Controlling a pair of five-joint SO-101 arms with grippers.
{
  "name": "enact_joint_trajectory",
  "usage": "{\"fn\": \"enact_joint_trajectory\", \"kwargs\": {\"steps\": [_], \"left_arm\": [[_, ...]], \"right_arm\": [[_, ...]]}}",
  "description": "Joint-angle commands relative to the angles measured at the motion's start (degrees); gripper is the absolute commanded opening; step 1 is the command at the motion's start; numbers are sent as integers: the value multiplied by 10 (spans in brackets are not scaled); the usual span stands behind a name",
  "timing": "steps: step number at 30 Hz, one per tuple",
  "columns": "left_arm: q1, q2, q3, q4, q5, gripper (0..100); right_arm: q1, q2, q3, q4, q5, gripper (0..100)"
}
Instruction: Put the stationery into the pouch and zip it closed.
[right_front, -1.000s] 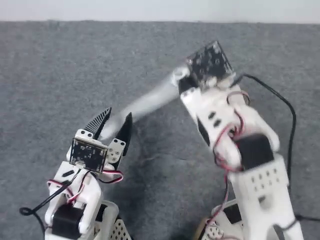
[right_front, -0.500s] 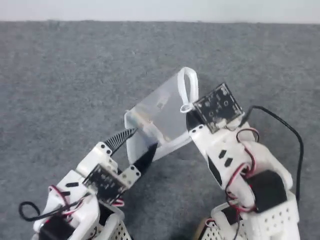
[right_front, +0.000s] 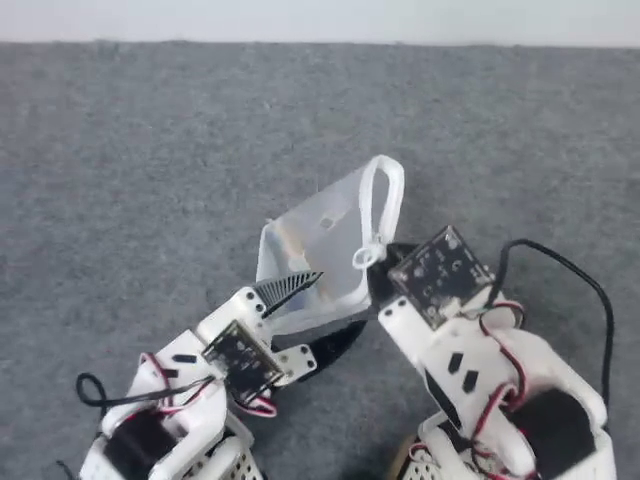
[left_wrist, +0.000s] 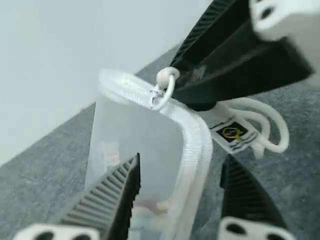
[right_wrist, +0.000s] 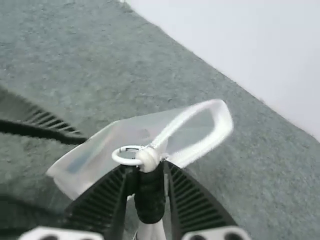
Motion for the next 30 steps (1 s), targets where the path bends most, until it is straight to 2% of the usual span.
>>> {"fn": "enact_joint_trajectory", "kwargs": {"steps": [1,12,17,20,26,30], "left_arm": [[2,-4,-2,-26,22,245],[3,-4,1,-21,21,243],[1,-4,21,-31,18,242],[-11,-4,33,-38,18,240],[-55,-4,24,-37,17,183],[-51,-4,6,-23,17,81]], "right_arm": [[-16,-28,-7,19,4,6],[-18,-80,-7,68,2,6],[-80,-84,-10,98,-40,6],[-95,-84,-10,106,-48,6],[-94,-104,-10,126,-45,6],[-93,-133,-8,134,-43,6]]}}
